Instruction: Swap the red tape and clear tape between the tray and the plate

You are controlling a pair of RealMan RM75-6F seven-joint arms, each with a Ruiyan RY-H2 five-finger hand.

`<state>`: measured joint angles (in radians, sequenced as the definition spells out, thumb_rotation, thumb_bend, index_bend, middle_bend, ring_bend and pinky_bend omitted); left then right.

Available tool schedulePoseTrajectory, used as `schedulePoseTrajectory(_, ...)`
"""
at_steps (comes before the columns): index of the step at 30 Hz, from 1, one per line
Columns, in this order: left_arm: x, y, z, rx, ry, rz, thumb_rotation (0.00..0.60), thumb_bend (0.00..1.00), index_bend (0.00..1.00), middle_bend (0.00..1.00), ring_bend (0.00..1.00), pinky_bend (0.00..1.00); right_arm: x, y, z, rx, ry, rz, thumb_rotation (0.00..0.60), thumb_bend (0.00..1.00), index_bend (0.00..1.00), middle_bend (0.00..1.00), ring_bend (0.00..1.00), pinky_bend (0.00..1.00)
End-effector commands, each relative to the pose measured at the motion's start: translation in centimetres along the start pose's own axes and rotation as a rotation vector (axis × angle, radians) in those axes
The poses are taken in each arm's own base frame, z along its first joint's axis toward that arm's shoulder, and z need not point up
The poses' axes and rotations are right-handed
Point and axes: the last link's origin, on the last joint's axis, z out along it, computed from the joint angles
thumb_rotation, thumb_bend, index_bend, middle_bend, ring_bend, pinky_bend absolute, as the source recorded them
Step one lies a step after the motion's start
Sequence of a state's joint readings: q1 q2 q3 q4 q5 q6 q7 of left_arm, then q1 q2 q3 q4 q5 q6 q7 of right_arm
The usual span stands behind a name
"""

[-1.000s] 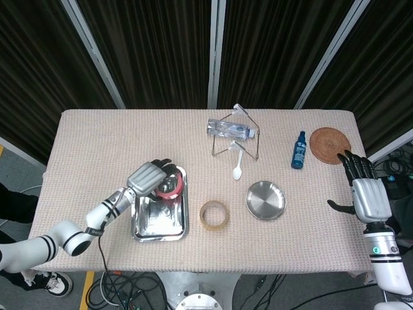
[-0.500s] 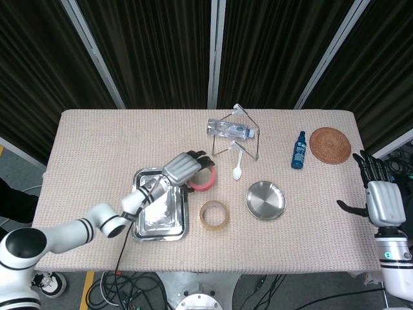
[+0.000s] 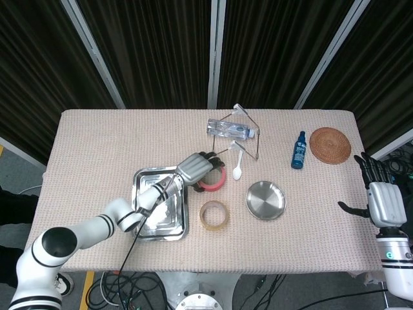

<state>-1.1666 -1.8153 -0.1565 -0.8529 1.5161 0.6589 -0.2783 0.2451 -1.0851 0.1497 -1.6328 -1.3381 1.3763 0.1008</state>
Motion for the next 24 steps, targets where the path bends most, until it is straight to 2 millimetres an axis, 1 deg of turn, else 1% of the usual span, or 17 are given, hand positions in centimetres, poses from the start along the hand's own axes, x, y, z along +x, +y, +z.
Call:
schedulePoseTrajectory(1, -0.4, -0.2, -0.2, 0.000, -0.011, 0.003, 0.600, 0.20, 0.11, 0.13, 0.06, 0.23, 0.0, 0.1, 0.0, -0.004, -0.001, 0.000, 0.600, 0.00, 0.00, 0.00, 0.00, 0.00)
schedulePoseTrajectory(3, -0.4, -0.4, -0.4, 0.000, -0.005, 0.001, 0.600, 0.17, 0.07, 0.07, 0.03, 0.22, -0.1, 0.2, 0.0, -0.005, 0.000, 0.004, 0.600, 0.00, 0.00, 0.00, 0.00, 0.00)
schedulePoseTrajectory(5, -0.2, -0.5, -0.7, 0.000, 0.001, -0.004, 0.600, 0.15, 0.05, 0.03, 0.01, 0.21, -0.1, 0.2, 0.0, -0.003, 0.001, 0.005, 0.600, 0.00, 0.00, 0.00, 0.00, 0.00)
schedulePoseTrajectory(8, 0.3, -0.9, -1.3, -0.001, 0.016, 0.010, 0.600, 0.12, 0.05, 0.02, 0.00, 0.19, 0.0, 0.1, 0.0, 0.000, 0.003, 0.006, 0.600, 0.00, 0.00, 0.00, 0.00, 0.00)
schedulePoseTrajectory(11, 1.2, -1.4, -2.5, 0.003, 0.043, 0.007, 0.600, 0.12, 0.05, 0.02, 0.00, 0.19, 0.0, 0.1, 0.1, 0.002, 0.005, 0.008, 0.600, 0.00, 0.00, 0.00, 0.00, 0.00)
schedulePoseTrajectory(13, 1.6, -1.8, -4.2, 0.011, 0.062, -0.017, 0.600, 0.12, 0.05, 0.03, 0.00, 0.19, 0.1, 0.1, 0.1, 0.004, 0.008, 0.010, 0.600, 0.00, 0.00, 0.00, 0.00, 0.00)
schedulePoseTrajectory(16, 1.5, -2.1, -7.7, 0.023, 0.058, -0.058, 0.600, 0.12, 0.05, 0.06, 0.00, 0.20, 0.2, 0.2, 0.2, 0.004, 0.008, 0.010, 0.600, 0.00, 0.00, 0.00, 0.00, 0.00)
schedulePoseTrajectory(18, 1.4, -1.9, -10.0, 0.028, 0.041, -0.086, 0.600, 0.11, 0.06, 0.09, 0.00, 0.20, 0.4, 0.3, 0.4, 0.004, 0.010, 0.014, 0.600, 0.00, 0.00, 0.00, 0.00, 0.00)
schedulePoseTrajectory(20, 1.3, -1.2, -11.4, 0.020, 0.026, -0.109, 0.600, 0.11, 0.06, 0.10, 0.00, 0.20, 0.6, 0.4, 0.6, 0.002, 0.015, 0.020, 0.600, 0.00, 0.00, 0.00, 0.00, 0.00)
schedulePoseTrajectory(21, 1.3, -0.5, -12.0, 0.006, 0.017, -0.112, 0.600, 0.11, 0.06, 0.11, 0.00, 0.20, 0.7, 0.5, 0.7, 0.001, 0.021, 0.026, 0.600, 0.00, 0.00, 0.00, 0.00, 0.00)
schedulePoseTrajectory(24, 1.1, 1.5, -12.5, -0.048, 0.009, -0.078, 0.600, 0.11, 0.08, 0.11, 0.00, 0.20, 1.1, 0.7, 0.8, -0.001, 0.031, 0.038, 0.600, 0.00, 0.00, 0.00, 0.00, 0.00)
